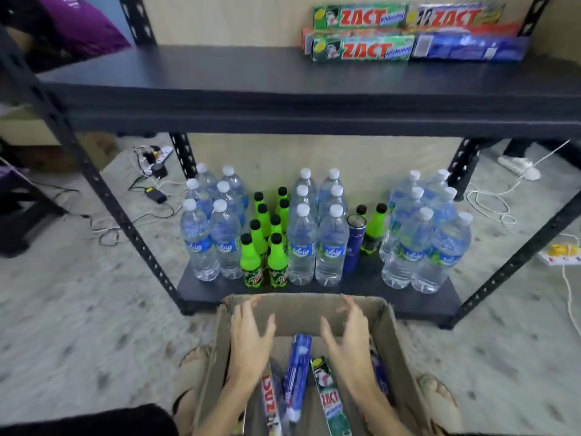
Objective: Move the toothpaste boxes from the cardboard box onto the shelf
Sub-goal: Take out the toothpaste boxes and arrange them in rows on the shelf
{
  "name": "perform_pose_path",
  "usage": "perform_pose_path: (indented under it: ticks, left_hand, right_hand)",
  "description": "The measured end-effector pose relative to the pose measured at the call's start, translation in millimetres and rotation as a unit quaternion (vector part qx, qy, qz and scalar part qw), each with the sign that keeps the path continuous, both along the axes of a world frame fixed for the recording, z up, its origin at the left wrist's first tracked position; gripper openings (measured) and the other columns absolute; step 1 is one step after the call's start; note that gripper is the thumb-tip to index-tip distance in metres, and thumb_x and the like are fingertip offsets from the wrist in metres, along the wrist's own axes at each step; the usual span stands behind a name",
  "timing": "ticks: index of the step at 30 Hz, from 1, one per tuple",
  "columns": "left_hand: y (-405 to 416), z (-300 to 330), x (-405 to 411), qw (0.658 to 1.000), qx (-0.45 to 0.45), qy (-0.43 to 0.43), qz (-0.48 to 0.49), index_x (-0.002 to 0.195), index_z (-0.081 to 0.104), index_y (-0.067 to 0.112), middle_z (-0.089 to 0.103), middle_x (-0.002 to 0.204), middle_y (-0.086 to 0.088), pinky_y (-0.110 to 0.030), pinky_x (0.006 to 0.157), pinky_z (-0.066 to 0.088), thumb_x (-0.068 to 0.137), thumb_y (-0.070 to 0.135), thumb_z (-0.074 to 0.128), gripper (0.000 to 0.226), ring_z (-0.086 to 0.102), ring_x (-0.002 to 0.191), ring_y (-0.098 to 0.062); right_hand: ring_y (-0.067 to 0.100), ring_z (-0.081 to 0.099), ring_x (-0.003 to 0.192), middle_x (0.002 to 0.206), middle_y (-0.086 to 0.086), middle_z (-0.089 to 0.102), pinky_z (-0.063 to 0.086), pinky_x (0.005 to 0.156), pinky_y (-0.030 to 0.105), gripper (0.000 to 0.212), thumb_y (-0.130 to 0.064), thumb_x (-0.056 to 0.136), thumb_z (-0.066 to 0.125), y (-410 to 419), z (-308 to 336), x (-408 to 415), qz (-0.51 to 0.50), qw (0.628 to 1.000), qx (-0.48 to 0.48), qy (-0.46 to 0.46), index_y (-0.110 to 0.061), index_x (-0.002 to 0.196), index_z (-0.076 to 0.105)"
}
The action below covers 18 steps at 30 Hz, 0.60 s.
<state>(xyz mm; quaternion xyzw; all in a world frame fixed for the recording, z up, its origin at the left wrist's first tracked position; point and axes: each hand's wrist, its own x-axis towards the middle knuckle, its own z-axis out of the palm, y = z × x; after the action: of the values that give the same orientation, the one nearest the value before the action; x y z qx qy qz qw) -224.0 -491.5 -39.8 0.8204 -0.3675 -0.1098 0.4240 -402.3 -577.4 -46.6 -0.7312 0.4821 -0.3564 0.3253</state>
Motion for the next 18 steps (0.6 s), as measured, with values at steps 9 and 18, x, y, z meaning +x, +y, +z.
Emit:
perform_pose_path:
  ticks: [9, 18]
  left_hand:
    - [46.9, -117.1, 2.3, 0.966, 0.225, 0.119, 0.056, 0.131, 0.051, 0.007, 0.056, 0.122, -0.014, -0.045, 0.099, 0.047, 0.094, 0.024, 0.065, 0.044, 0.056, 0.115, -0.034]
    - [48.4, -147.2, -11.0, 0.944, 0.317, 0.008, 0.091, 0.143, 0.041, 0.002, 0.040, 0.146, -0.023, -0.048, 0.112, 0.036, 0.091, 0.023, 0.066, 0.061, 0.040, 0.135, -0.039]
  right_hand:
    - [0.012, 0.064, 0.093, 0.102, -0.007, 0.064, 0.050, 0.080, 0.025, 0.059, -0.036, 0.090, 0.072, 41.4, -105.6, 12.8, 0.008, 0.972, 0.202, 0.122, -0.024, 0.140, 0.044]
    - [0.006, 0.065, 0.083, 0.100, -0.010, 0.067, 0.056, 0.071, 0.023, 0.084, -0.066, 0.076, 0.073, 67.8, -160.6, 37.5, 0.120, 0.914, 0.331, 0.203, -0.037, 0.142, 0.030]
